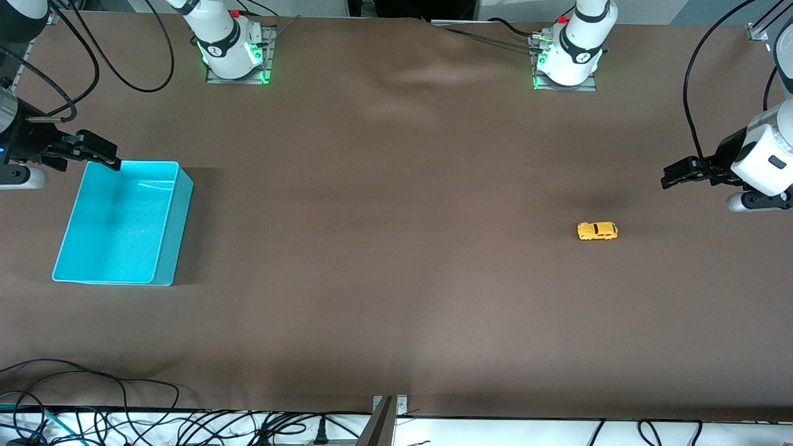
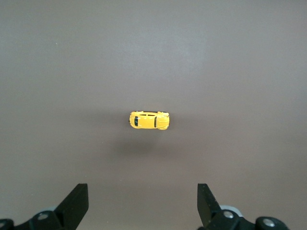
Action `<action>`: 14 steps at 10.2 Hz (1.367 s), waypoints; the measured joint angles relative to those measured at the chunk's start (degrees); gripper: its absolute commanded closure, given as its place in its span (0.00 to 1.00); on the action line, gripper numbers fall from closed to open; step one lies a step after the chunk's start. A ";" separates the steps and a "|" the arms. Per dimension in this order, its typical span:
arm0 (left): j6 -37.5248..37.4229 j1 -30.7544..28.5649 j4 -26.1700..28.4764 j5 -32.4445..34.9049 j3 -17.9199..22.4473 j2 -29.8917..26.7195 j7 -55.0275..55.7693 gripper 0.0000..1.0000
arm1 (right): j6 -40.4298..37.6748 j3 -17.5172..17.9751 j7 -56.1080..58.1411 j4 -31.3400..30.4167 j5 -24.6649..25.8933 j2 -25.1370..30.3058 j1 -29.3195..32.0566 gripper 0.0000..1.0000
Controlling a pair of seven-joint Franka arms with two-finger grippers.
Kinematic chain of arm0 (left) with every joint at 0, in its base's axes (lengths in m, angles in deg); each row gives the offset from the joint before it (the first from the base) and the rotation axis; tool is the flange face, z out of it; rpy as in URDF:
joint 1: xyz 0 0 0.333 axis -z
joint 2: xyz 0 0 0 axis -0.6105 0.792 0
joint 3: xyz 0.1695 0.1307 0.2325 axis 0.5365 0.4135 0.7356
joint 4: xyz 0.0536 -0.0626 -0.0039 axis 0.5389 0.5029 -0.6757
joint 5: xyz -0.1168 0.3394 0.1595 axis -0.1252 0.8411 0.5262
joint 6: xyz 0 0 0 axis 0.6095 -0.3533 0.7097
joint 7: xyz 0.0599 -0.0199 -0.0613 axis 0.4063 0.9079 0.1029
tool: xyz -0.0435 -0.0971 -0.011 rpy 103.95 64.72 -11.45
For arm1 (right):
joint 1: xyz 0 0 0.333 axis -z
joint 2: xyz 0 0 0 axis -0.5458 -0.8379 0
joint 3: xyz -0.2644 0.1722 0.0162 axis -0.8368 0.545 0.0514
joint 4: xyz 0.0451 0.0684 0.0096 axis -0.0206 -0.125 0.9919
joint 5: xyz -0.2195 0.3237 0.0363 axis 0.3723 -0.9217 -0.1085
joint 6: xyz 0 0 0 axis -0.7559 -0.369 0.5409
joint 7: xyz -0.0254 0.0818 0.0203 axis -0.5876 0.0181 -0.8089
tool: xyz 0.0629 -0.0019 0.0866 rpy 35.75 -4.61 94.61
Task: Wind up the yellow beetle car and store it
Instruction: 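Lower the left gripper down over the yellow beetle car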
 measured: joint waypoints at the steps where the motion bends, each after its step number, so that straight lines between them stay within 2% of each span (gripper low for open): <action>1: 0.00 0.00 0.00 0.00 0.00 0.03 0.00 0.00 | 0.00 0.00 0.00 0.00 0.00 0.00 0.00 0.00; 14: -0.31 -0.75 0.45 -0.01 0.03 0.65 1.15 0.00 | 0.00 0.00 -0.01 0.00 -0.01 0.00 0.00 0.00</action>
